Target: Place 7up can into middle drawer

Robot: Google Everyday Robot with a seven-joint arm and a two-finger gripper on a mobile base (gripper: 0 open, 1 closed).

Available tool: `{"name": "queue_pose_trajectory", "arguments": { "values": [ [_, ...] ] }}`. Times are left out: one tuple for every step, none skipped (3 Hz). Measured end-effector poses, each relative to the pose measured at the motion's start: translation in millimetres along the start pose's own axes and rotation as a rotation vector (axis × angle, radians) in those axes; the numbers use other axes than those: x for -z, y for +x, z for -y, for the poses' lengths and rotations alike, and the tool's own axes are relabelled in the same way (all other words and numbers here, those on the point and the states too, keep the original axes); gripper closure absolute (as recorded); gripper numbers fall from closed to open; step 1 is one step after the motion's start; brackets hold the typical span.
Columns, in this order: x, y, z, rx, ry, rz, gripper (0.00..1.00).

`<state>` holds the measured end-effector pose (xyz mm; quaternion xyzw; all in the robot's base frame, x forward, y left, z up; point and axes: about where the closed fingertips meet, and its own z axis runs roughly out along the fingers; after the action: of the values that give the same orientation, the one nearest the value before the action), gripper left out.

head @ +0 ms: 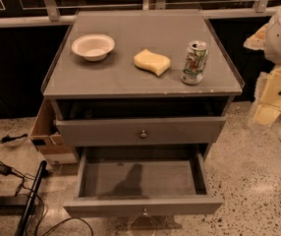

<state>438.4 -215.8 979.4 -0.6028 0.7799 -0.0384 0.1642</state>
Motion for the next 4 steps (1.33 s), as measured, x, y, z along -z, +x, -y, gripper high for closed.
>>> {"name": "queue_pose_trajectory", "arguments": {
  "values": [
    [0.3,-0.2,0.4,0.0,0.002,0.0,0.0],
    [-4.1,0.4,22.0,-0.039,0.053,0.028,0.0],
    [-18.2,-0.5,68.6,-0.117,0.134,0.101,0.0],
    [-34.8,-2.9,108.4,-0.176,0.171,0.172,0.0]
  ]
}}
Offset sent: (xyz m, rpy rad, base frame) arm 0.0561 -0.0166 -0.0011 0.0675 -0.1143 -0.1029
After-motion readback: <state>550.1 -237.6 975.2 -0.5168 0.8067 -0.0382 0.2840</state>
